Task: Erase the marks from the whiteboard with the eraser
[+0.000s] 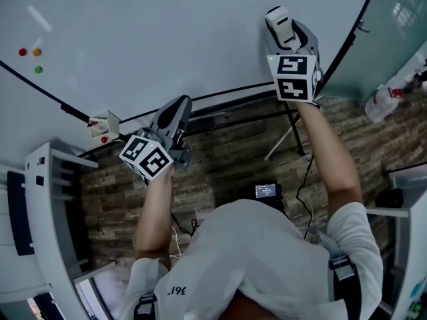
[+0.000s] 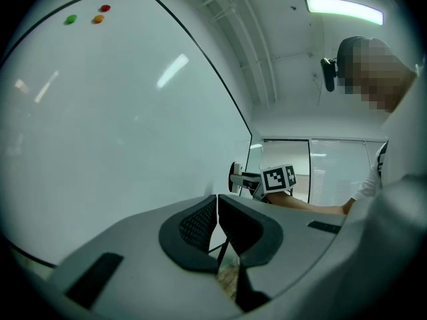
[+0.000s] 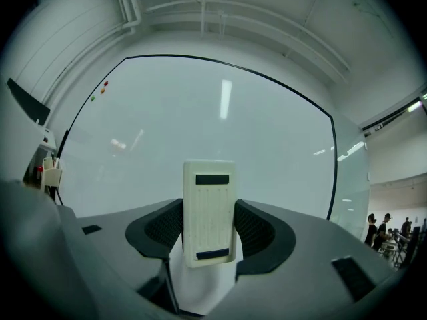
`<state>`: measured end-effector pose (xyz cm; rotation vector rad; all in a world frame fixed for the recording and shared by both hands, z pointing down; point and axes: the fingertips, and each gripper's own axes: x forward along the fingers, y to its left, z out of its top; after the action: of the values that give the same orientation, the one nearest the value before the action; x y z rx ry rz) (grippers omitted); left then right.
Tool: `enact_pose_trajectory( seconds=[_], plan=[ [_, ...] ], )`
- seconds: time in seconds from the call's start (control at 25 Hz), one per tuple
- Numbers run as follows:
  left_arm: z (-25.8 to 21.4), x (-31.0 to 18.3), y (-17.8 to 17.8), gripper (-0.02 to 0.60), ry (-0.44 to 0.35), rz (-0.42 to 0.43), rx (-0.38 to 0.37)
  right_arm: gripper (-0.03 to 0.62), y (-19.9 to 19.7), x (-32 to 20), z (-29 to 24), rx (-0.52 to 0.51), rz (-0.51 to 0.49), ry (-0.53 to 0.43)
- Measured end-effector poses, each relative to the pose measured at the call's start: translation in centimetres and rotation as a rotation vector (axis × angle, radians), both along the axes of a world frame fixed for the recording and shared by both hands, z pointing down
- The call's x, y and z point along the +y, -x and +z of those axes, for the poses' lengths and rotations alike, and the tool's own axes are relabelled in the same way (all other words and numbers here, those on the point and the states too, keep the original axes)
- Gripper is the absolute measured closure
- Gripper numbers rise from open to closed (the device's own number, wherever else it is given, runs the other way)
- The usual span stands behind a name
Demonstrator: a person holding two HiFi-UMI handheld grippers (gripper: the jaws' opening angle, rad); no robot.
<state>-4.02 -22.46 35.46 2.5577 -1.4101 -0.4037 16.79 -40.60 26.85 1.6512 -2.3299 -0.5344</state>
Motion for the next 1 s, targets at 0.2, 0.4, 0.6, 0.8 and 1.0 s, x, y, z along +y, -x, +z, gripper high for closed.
enact_pose_trajectory(
  seconds=[0.2, 0.4, 0.6, 0.8, 1.0],
  plan=[
    [0.1, 3.3, 1.7, 0.569, -0.006, 0.030, -0.010, 0.336, 1.6, 4.4, 0.5, -0.035, -0.011, 0.016],
    [0.2, 6.6, 3.4, 0.569, -0.008, 0.047, 0.009, 0.336, 3.2, 9.1, 1.5, -0.071, -0.028, 0.036],
    [0.7, 9.4, 4.2, 0.569, -0.004, 0.075, 0.031, 0.336, 4.1, 13.1, 2.3, -0.095, -0.030, 0.040],
    [1.5, 12.0, 4.7, 0.569, -0.001, 0.093, 0.037, 0.336, 4.7, 16.2, 3.2, -0.111, -0.036, 0.046],
    [2.6, 14.4, 4.9, 0.569, 0.013, 0.107, 0.052, 0.336, 5.0, 19.4, 5.0, -0.129, -0.044, 0.083]
  ],
)
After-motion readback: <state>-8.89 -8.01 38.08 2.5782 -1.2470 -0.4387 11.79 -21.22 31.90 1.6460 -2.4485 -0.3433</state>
